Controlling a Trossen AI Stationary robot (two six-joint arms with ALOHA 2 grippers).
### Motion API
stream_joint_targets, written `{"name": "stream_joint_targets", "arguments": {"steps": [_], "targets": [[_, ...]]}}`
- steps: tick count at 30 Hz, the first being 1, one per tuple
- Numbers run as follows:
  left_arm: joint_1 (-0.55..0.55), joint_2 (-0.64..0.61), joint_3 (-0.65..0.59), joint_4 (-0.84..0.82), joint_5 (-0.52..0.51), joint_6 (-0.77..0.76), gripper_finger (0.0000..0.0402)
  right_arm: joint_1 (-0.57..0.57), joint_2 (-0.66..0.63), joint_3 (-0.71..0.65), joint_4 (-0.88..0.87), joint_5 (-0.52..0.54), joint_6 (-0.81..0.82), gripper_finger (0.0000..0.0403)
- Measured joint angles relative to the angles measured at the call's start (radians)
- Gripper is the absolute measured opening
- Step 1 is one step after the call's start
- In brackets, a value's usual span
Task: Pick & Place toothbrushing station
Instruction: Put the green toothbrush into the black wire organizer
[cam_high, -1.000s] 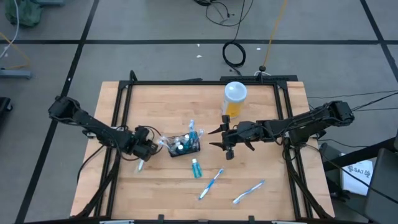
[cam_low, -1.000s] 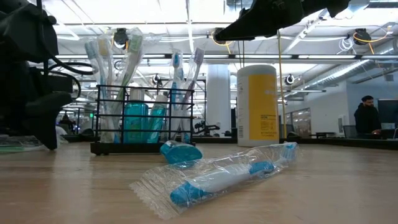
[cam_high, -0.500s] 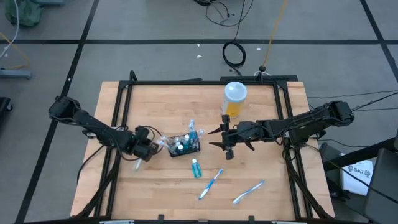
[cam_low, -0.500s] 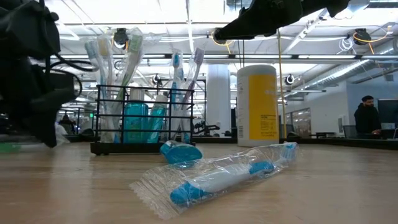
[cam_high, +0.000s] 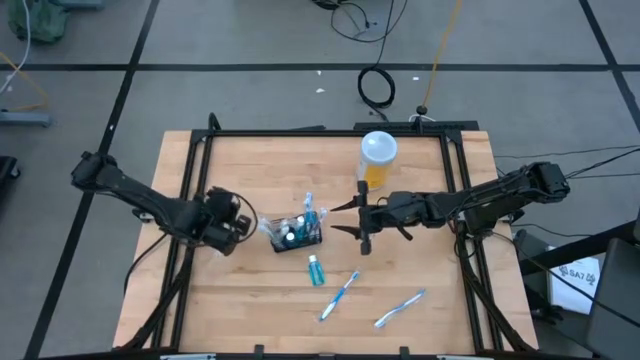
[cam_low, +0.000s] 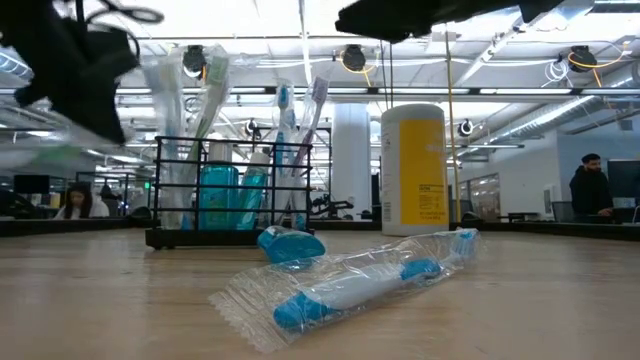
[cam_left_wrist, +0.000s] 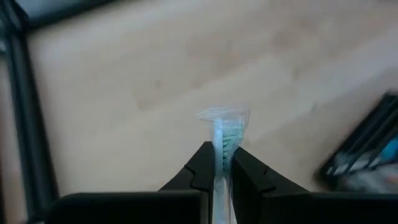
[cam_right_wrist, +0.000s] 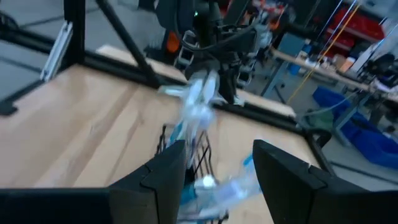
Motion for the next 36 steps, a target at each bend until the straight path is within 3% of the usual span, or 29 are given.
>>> {"name": "stream_joint_targets", "arguments": {"steps": [4, 9, 14, 17, 20, 24, 29, 33, 36], "targets": [[-0.013, -0.052, 0.076, -0.077, -0.13, 0.051, 0.0027, 0.0, 0.0, 0.0, 0.032, 0.0, -0.002, 0.018], [-0.027, -0.096, 0.17, -0.055, -0.347, 0.254, 0.0027, 0.0, 0.007, 0.0, 0.098, 0.0, -0.002, 0.018], [-0.045, -0.104, 0.25, 0.146, -0.528, 0.614, 0.0034, -0.014, 0.076, 0.0, 0.355, 0.0, 0.145, 0.018], [-0.05, -0.103, 0.282, 0.359, -0.54, 0.915, 0.0034, -0.029, 0.147, 0.001, 0.469, -0.001, 0.209, 0.018], [-0.05, -0.103, 0.292, 0.638, -0.465, 1.241, 0.003, -0.046, 0.215, 0.0, 0.572, -0.002, 0.242, 0.018], [-0.045, -0.103, 0.292, 0.93, -0.176, 1.528, 0.0028, -0.066, 0.258, 0.0, 0.658, -0.003, 0.286, 0.018], [0.013, -0.064, 0.292, 1.137, 0.167, 1.647, 0.0031, -0.072, 0.257, 0.0, 0.682, -0.049, 0.32, 0.018], [0.078, 0.024, 0.292, 1.28, 0.342, 1.685, 0.0027, -0.069, 0.256, 0.0, 0.738, -0.217, 0.324, 0.018], [0.119, 0.108, 0.292, 1.372, 0.422, 1.684, 0.0027, -0.062, 0.257, 0.0, 0.733, -0.215, 0.344, 0.018]]}}
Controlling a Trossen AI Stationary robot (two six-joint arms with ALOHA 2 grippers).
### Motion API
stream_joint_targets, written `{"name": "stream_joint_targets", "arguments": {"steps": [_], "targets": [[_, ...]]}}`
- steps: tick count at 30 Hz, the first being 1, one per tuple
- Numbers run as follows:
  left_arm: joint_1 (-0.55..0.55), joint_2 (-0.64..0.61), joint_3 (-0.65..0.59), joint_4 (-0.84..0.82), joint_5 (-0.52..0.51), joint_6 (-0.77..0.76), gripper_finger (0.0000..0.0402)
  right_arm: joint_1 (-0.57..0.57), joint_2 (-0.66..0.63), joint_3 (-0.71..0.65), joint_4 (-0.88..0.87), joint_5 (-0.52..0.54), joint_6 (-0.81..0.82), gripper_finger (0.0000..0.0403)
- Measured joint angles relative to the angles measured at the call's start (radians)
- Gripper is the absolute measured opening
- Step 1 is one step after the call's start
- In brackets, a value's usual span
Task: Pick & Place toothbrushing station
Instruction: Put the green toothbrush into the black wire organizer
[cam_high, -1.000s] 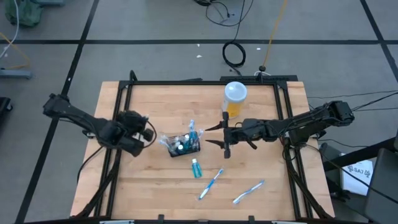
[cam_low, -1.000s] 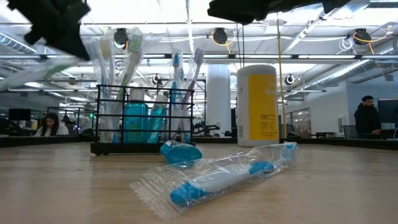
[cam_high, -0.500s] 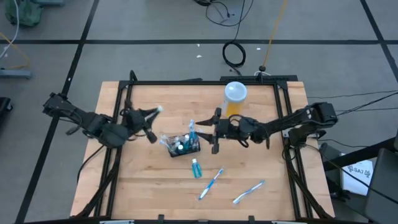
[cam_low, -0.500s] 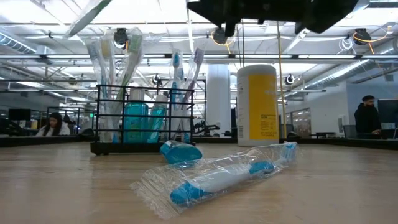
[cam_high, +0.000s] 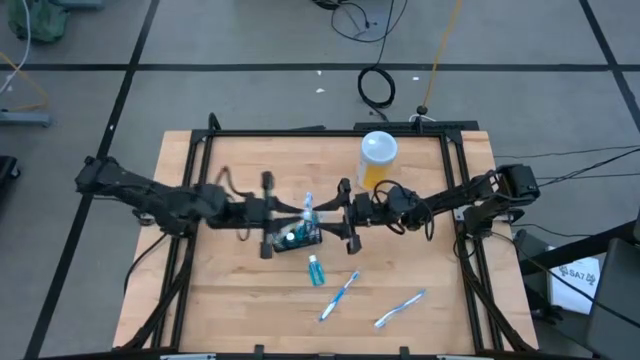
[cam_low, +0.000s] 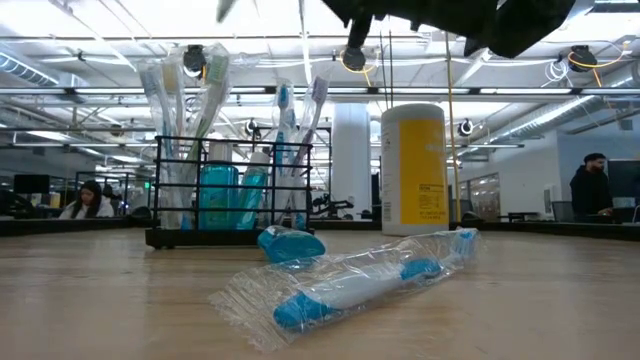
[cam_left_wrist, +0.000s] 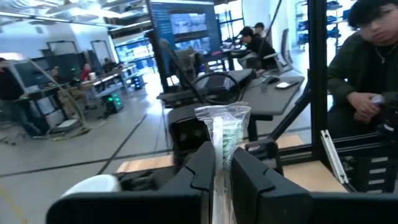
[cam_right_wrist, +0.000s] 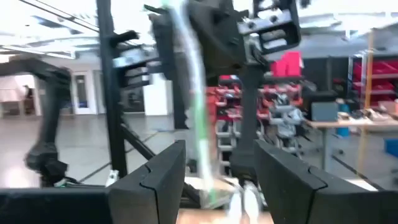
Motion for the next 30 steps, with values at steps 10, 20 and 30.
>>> {"name": "stream_joint_targets", "arguments": {"steps": [10, 20, 30], "targets": [[0.071, 0.201, -0.001, 0.226, 0.041, -0.03, 0.0027, 0.0, 0.0, 0.0, -0.003, -0.012, 0.002, 0.018], [0.08, 0.195, -0.002, 0.227, 0.034, 0.012, 0.0029, -0.001, 0.0, 0.0, -0.003, -0.047, 0.0, 0.0132], [0.052, 0.168, -0.001, 0.139, -0.023, 0.019, 0.004, -0.003, 0.0, 0.0, -0.004, -0.046, -0.008, 0.0036]]}}
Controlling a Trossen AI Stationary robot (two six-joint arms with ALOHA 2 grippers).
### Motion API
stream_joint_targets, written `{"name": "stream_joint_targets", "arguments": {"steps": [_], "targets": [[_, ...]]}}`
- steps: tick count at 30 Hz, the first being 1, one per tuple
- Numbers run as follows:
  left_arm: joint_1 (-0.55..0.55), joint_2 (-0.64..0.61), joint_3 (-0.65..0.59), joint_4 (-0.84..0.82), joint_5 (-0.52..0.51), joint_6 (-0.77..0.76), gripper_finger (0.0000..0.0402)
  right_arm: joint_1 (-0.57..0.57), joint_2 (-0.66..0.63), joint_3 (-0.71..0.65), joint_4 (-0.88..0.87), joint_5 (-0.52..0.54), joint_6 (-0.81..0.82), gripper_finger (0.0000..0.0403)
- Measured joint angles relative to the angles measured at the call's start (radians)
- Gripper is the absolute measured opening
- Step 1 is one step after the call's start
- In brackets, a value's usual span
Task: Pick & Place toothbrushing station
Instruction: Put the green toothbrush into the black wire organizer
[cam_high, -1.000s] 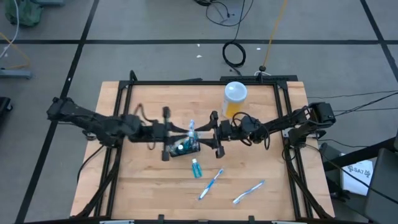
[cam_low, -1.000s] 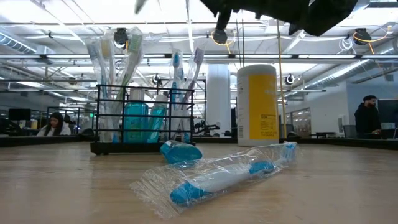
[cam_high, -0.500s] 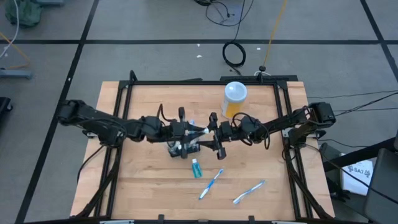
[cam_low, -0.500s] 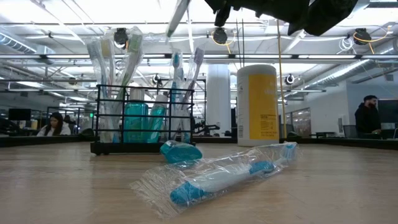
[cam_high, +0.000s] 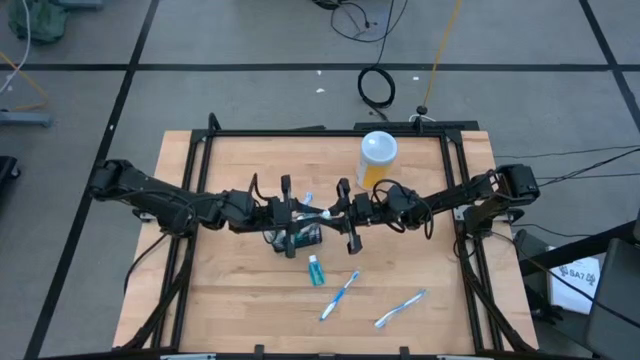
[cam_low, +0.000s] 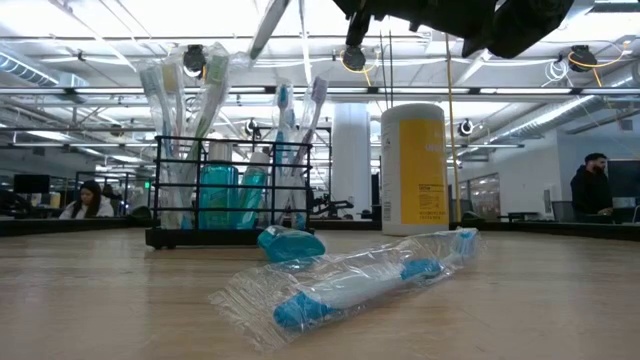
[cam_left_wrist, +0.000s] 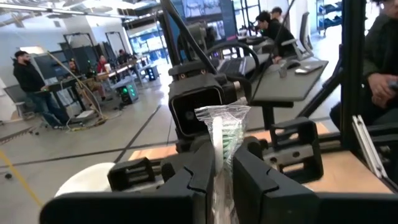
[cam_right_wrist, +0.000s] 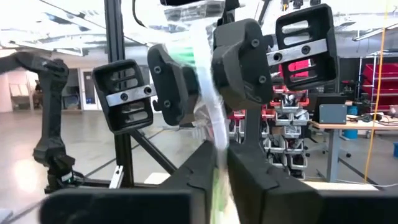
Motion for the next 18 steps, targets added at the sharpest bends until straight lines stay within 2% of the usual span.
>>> {"name": "stream_joint_targets", "arguments": {"steps": [4, 11, 18], "targets": [[0.0, 0.0, 0.0, -0.017, 0.0, 0.0, 0.0041, 0.0, 0.0, 0.0, -0.012, 0.0, -0.021, 0.0011], [-0.003, 0.0, 0.0, -0.025, -0.001, 0.029, 0.0042, -0.001, 0.0, 0.0, -0.021, 0.0, -0.021, 0.002], [-0.03, -0.001, 0.002, -0.113, -0.017, 0.098, 0.0053, -0.011, 0.0, 0.0, -0.065, -0.005, -0.047, 0.0013]]}}
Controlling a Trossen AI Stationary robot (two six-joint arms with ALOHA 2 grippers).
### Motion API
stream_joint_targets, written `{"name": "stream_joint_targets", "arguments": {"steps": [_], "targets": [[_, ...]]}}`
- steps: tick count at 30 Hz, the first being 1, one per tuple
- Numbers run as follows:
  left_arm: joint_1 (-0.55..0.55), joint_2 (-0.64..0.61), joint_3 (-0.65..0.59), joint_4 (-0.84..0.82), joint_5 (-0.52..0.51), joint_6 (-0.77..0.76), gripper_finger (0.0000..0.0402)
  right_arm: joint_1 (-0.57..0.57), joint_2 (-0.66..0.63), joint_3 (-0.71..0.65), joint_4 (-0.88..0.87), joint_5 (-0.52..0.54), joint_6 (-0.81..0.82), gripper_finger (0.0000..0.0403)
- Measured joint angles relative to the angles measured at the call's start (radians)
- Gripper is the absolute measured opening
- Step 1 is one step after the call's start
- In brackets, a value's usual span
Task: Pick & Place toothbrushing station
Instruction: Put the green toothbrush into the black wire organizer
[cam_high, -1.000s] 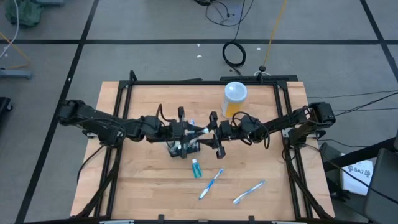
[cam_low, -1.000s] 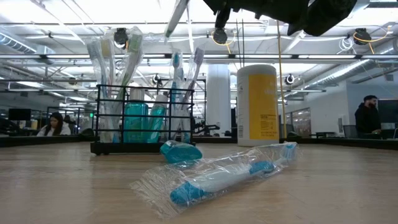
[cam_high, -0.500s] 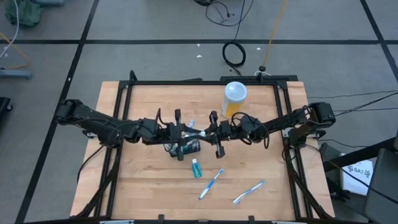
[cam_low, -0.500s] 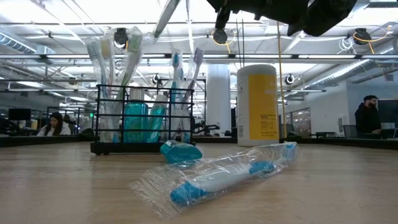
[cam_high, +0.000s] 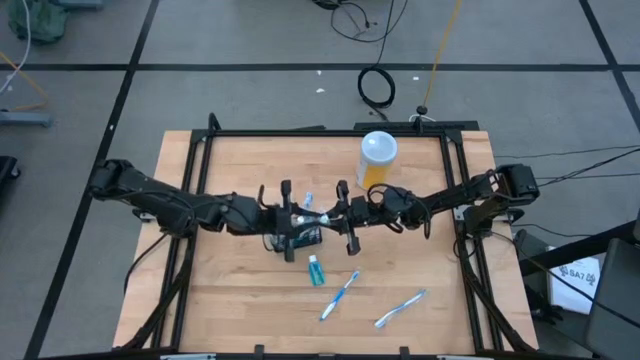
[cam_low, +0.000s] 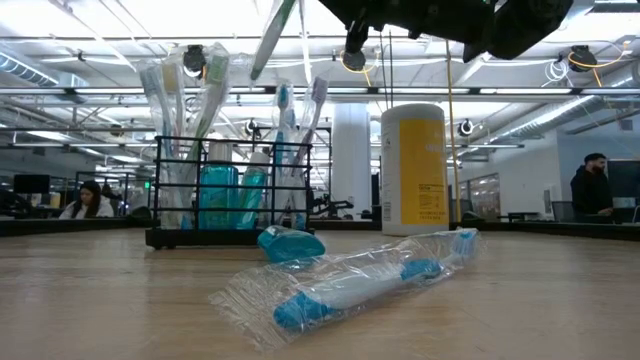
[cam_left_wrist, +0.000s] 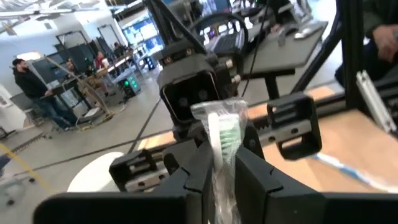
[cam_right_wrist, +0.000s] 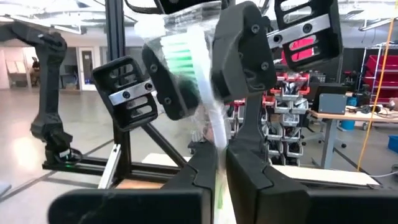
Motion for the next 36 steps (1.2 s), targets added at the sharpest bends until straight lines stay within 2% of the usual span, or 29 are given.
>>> {"name": "stream_joint_targets", "arguments": {"steps": [3, 7, 10, 14, 20, 24, 28, 31, 36], "targets": [[-0.019, 0.0, 0.0, -0.03, -0.078, 0.007, 0.008, -0.007, 0.0, 0.0, -0.005, 0.001, 0.003, 0.0015], [-0.037, 0.002, 0.0, -0.072, -0.238, 0.01, 0.0131, -0.01, -0.007, 0.0, -0.019, 0.01, 0.003, 0.0016], [-0.058, 0.002, 0.0, -0.09, -0.351, 0.024, 0.0168, -0.013, -0.042, 0.0, -0.105, 0.027, 0.003, 0.0017], [-0.117, -0.021, -0.002, -0.096, -0.556, 0.024, 0.0203, -0.015, -0.119, 0.0, -0.292, 0.074, 0.003, 0.0017], [-0.223, -0.073, -0.002, -0.097, -0.959, 0.045, 0.0214, -0.013, -0.197, 0.0, -0.491, 0.083, 0.013, 0.0017], [-0.268, -0.114, -0.001, -0.165, -1.136, 0.03, 0.0206, -0.013, -0.177, 0.0, -0.495, 0.083, 0.029, 0.0017], [-0.277, -0.133, -0.001, -0.301, -1.159, -0.124, 0.0194, -0.014, -0.112, 0.0, -0.444, 0.082, 0.044, 0.0017], [-0.276, -0.128, -0.002, -0.438, -1.099, -0.252, 0.0187, -0.014, -0.076, 0.0, -0.394, 0.083, 0.057, 0.0017], [-0.256, -0.13, -0.002, -0.602, -0.993, -0.44, 0.0184, -0.014, -0.058, 0.001, -0.414, 0.087, 0.111, 0.0018]]}}
